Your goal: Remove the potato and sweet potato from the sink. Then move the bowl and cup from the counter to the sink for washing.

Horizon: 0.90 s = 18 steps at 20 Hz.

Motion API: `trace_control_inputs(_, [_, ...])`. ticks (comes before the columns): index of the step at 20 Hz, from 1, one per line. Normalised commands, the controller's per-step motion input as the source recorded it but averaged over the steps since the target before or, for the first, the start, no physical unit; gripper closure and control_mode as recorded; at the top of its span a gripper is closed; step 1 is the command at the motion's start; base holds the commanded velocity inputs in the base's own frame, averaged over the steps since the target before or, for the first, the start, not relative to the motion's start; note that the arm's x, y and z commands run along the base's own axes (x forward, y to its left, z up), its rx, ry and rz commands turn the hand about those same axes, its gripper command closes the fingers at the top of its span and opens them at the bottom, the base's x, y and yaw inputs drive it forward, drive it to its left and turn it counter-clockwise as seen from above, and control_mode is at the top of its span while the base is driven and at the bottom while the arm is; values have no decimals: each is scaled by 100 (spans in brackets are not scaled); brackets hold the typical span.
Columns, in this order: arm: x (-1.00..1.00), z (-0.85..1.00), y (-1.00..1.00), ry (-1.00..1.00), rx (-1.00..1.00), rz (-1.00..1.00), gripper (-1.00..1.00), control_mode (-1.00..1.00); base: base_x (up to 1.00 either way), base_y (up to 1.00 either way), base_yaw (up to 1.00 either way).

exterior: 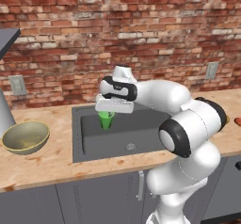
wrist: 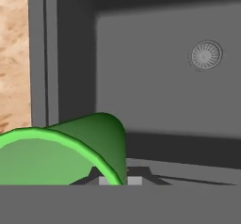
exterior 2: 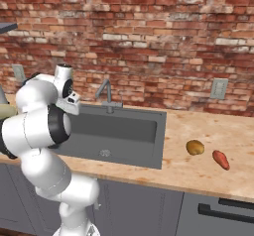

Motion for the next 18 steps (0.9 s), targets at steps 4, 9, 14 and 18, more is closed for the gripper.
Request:
trace_control_inputs(4, [18,-20,0,0,0,0,100,-100,0,0,0])
trace_control_inputs(9, [14,-22,0,0,3,0,100,-100,0,0,0])
trace_control_inputs(14, [9,-25,0,0,3,0,100,-100,0,0,0])
trace_control_inputs(18, [9,-27,0,0,2,0,100,-100,0,0,0])
